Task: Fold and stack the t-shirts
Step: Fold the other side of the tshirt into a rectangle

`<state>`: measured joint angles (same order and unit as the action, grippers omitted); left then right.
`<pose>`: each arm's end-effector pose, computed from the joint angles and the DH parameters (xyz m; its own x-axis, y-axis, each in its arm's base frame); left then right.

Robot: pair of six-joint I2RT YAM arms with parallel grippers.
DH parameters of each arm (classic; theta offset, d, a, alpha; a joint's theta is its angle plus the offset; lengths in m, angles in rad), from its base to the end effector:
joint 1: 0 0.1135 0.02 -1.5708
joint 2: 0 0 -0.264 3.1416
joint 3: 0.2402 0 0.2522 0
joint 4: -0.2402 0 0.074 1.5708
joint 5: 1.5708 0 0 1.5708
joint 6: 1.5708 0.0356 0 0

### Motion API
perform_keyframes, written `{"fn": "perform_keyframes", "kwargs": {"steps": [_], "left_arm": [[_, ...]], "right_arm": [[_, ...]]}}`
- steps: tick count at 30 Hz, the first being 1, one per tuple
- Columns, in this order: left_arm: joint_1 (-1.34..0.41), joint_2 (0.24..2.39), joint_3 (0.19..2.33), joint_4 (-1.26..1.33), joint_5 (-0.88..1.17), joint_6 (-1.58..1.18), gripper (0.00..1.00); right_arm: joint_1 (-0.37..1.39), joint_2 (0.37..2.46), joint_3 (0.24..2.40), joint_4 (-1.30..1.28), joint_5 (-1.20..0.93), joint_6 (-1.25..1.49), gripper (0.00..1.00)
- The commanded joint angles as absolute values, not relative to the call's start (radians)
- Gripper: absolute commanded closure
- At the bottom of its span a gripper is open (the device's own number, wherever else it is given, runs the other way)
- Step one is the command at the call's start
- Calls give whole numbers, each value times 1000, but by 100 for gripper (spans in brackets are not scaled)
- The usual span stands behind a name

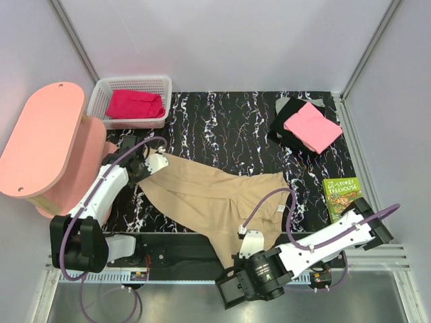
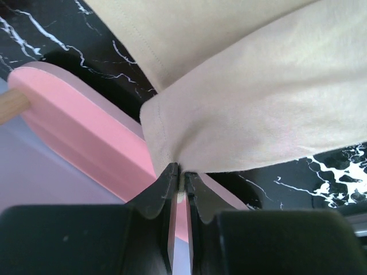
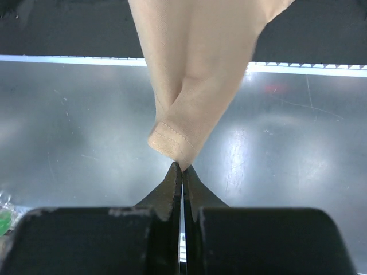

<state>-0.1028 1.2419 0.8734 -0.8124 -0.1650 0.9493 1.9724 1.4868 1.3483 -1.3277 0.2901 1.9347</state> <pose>0.2257 -0.0174 0.2302 -0.5039 0.8582 -0.0978 0.7708 0.4979 0.3975 -0.0923 0.2433 0.2947 -0.9735 0.0015 -0.2287 -0.0452 0.9790 0.1988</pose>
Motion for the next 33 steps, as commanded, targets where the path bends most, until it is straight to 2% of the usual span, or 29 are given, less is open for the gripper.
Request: {"fn": "perform_keyframes", "kwargs": {"steps": [1, 10, 13, 16, 21, 24, 33], "left_arm": [[-97, 1203, 906, -827, -164, 976, 86], [-89, 1319, 1028, -835, -153, 968, 87], [-86, 1390, 1066, -821, -149, 960, 87], [-86, 1457, 1117, -815, -149, 948, 87], [-86, 1558, 1202, -815, -150, 937, 88], [-86, 1603, 1247, -811, -152, 936, 88], [-87, 1736, 1377, -815, -155, 914, 88]], "right_arm": [[1990, 1404, 1355, -1634, 359, 2103, 100], [1982, 1094, 1168, -1631, 538, 2256, 100], [1921, 1007, 1131, -1632, 600, 2231, 100], [1780, 948, 1137, -1631, 637, 2101, 100], [1518, 896, 1187, -1631, 675, 1838, 100], [1429, 885, 1218, -1631, 696, 1749, 100], [1286, 943, 1250, -1629, 719, 1614, 100]]}}
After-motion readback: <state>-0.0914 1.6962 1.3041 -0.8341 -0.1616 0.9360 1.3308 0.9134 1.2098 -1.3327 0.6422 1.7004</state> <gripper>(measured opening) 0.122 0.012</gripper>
